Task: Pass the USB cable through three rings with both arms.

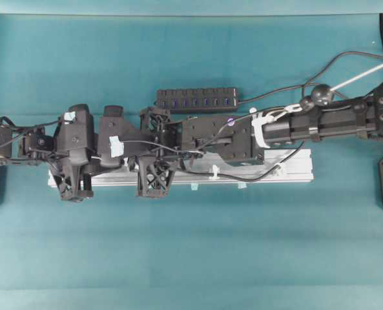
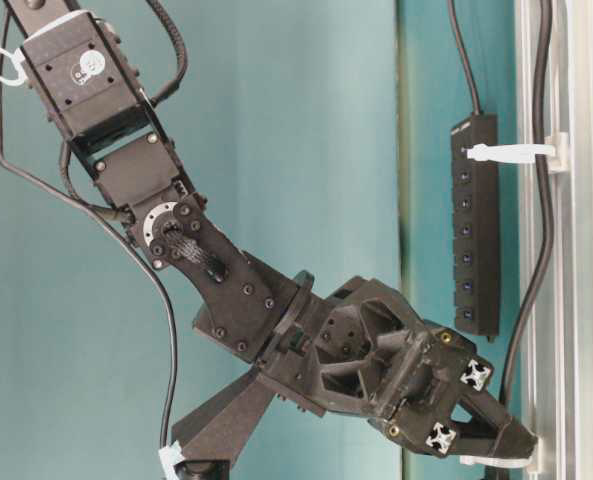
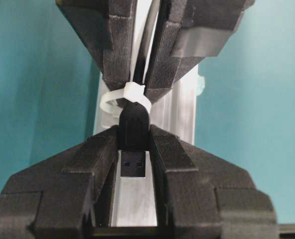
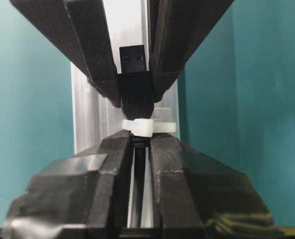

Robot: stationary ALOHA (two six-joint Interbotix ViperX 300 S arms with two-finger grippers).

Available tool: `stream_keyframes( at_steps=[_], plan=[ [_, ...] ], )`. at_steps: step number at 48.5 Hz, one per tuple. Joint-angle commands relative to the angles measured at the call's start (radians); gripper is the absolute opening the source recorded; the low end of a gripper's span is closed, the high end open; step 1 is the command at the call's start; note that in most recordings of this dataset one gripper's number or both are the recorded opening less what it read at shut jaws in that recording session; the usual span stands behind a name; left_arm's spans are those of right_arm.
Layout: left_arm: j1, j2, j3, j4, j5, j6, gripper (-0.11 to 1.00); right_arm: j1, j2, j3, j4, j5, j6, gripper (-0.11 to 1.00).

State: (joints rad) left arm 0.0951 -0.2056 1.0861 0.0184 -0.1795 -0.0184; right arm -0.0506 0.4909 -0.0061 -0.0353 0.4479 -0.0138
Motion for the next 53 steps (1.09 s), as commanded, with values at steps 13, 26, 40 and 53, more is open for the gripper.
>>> stream_keyframes(
  at_steps=[13, 26, 40, 53],
  plan=[
    [-0.005, -0.031, -0.008, 0.002, 0.003, -0.003, 0.22, 0.008, -0.035, 0.0, 0.003, -0.017, -0.002, 0.02],
    [-0.005, -0.054, -0.006, 0.002, 0.032, -0.003, 0.22, 0.011, -0.086, 0.066, 0.003, -0.021, -0.002, 0.69],
    [-0.005, -0.104, -0.005, 0.003, 0.135, -0.002, 0.22, 0.009, -0.121, 0.112, 0.003, -0.025, 0.008, 0.8],
    [-0.005, -0.199, 0.021, 0.003, 0.212, -0.003, 0.22, 0.008, -0.13, 0.115, 0.003, -0.026, 0.009, 0.8]
  ],
)
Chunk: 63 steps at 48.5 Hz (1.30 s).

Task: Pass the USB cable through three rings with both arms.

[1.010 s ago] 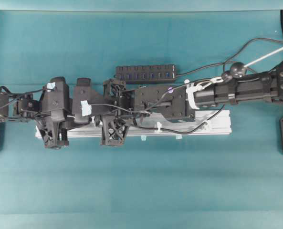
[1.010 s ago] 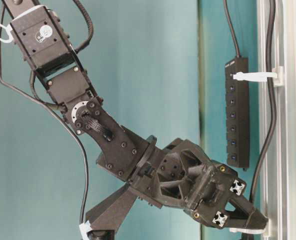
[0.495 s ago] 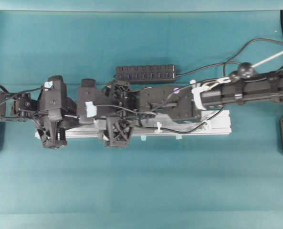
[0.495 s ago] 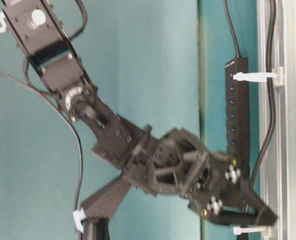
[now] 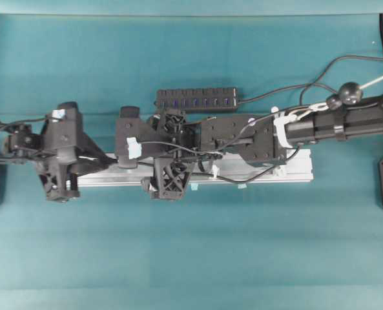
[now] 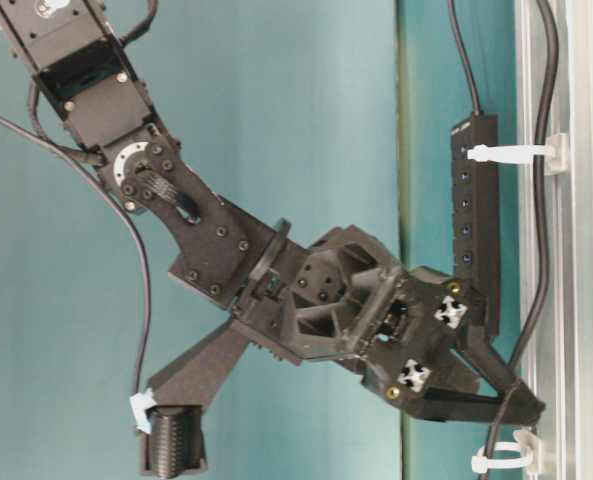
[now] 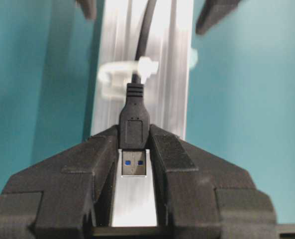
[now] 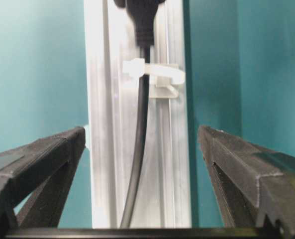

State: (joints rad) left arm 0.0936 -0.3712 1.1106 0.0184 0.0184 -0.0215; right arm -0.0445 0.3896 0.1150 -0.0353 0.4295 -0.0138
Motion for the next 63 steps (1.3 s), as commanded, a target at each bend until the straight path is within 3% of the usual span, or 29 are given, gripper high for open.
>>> stream_keyframes(
  at_steps=[1, 11, 26, 35, 45, 56, 63],
  plan=[
    [-0.003, -0.04, -0.002, 0.002, 0.02, -0.002, 0.22, 0.002, -0.032, -0.006, 0.003, -0.008, 0.008, 0.8],
    [-0.003, -0.129, 0.002, 0.003, 0.089, 0.0, 0.22, -0.003, -0.061, 0.003, -0.003, -0.008, 0.008, 0.8],
    [-0.003, -0.193, -0.015, 0.002, 0.097, -0.002, 0.22, -0.005, -0.187, 0.066, -0.005, -0.071, 0.005, 0.79],
    [-0.003, -0.198, -0.028, 0.002, 0.1, 0.0, 0.22, -0.006, -0.325, 0.143, -0.006, -0.114, -0.005, 0.78],
    [-0.003, -0.202, -0.035, 0.002, 0.1, -0.002, 0.22, -0.006, -0.479, 0.291, -0.005, -0.152, -0.015, 0.78],
    [-0.003, -0.218, -0.041, 0.002, 0.101, 0.0, 0.22, -0.006, -0.534, 0.38, -0.006, -0.268, -0.005, 0.78],
    [-0.003, -0.241, -0.048, 0.002, 0.1, 0.0, 0.22, -0.006, -0.54, 0.391, -0.003, -0.275, -0.002, 0.78]
  ],
)
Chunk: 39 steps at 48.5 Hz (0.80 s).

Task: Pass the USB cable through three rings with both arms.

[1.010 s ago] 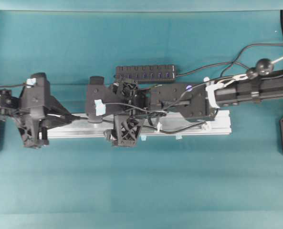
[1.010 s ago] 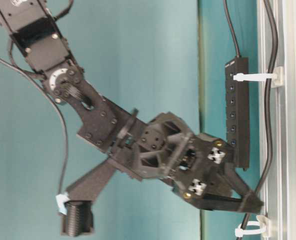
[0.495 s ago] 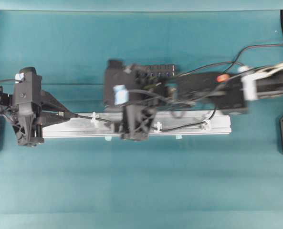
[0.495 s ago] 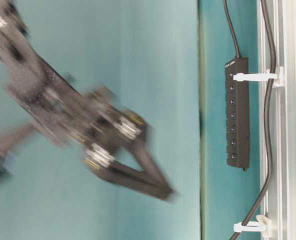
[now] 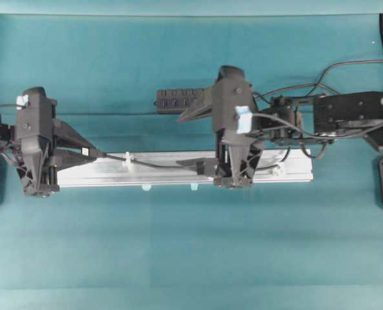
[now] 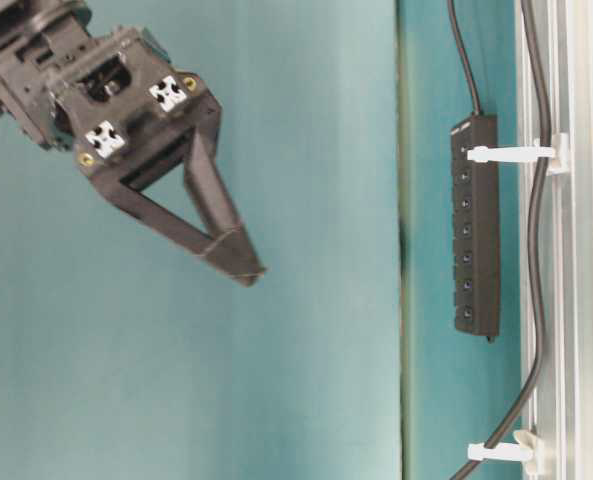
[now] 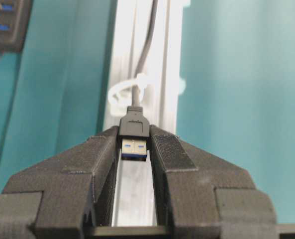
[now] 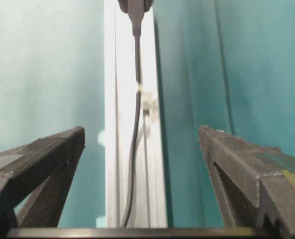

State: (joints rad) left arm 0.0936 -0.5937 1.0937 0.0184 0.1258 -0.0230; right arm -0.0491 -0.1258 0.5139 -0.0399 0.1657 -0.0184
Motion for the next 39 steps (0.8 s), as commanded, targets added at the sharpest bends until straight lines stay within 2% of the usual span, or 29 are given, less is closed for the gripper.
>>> stream_keyframes(
  at_steps=[1, 39],
  plan=[
    [-0.003, -0.021, -0.032, 0.003, -0.006, 0.002, 0.22, 0.0, -0.026, -0.008, 0.002, -0.009, 0.003, 0.78],
    [-0.003, -0.032, -0.034, 0.002, -0.006, -0.002, 0.22, -0.005, -0.021, -0.011, 0.002, -0.006, 0.006, 0.78]
  ],
)
